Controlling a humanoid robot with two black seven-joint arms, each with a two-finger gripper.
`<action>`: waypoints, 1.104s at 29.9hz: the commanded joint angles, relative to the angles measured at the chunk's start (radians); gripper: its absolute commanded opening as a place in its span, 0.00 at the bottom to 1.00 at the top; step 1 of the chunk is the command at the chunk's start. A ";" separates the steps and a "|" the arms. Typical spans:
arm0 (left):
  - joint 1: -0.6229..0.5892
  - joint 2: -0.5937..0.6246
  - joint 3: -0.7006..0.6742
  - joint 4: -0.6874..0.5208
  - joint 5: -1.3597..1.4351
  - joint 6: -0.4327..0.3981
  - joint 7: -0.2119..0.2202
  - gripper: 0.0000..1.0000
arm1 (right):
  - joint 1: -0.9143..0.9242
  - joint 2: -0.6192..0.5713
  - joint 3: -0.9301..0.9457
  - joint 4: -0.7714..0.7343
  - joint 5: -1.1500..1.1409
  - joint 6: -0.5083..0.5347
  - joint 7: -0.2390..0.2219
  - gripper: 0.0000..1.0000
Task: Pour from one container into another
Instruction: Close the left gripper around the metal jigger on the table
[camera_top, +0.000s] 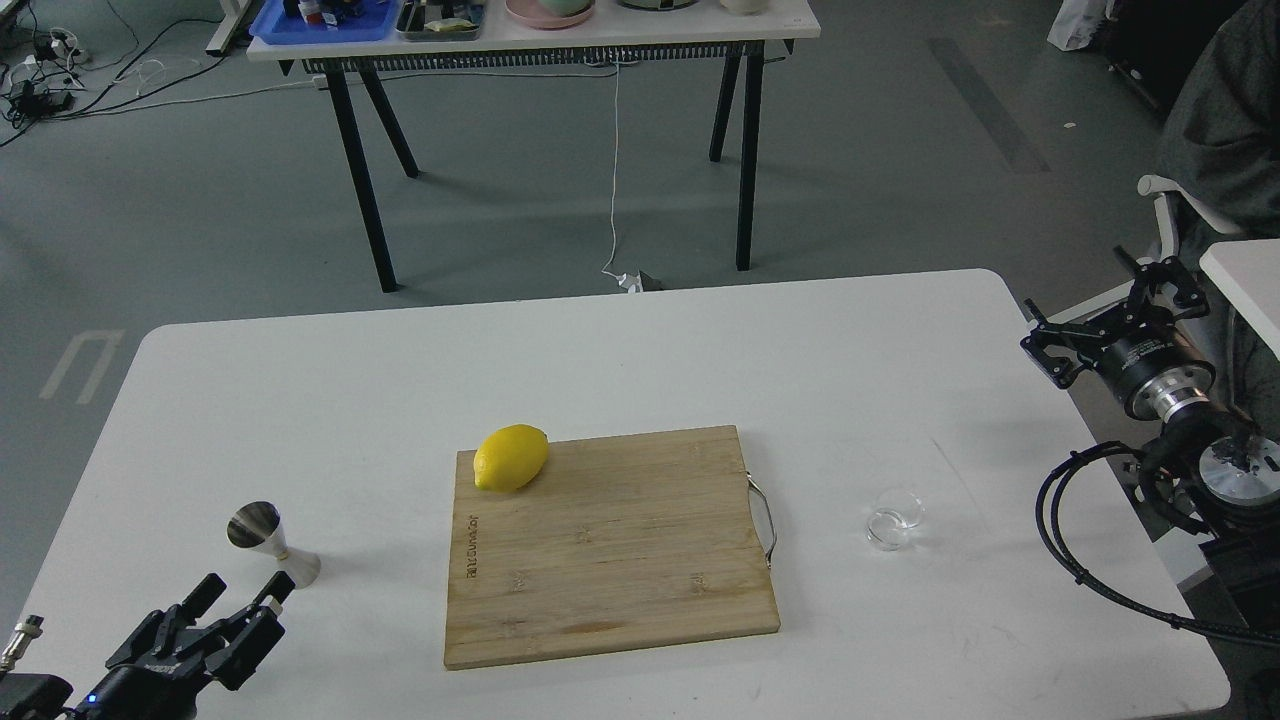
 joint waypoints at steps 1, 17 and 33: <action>-0.028 -0.018 0.006 0.017 -0.001 0.000 0.000 0.98 | 0.000 0.000 0.000 0.000 0.000 0.000 0.000 0.99; -0.070 -0.060 0.017 0.073 0.001 0.000 0.000 0.98 | 0.002 0.000 0.003 -0.003 0.000 0.000 0.000 0.99; -0.151 -0.127 0.072 0.172 -0.001 0.000 0.000 0.98 | 0.003 -0.002 0.003 -0.006 0.000 0.000 0.000 0.99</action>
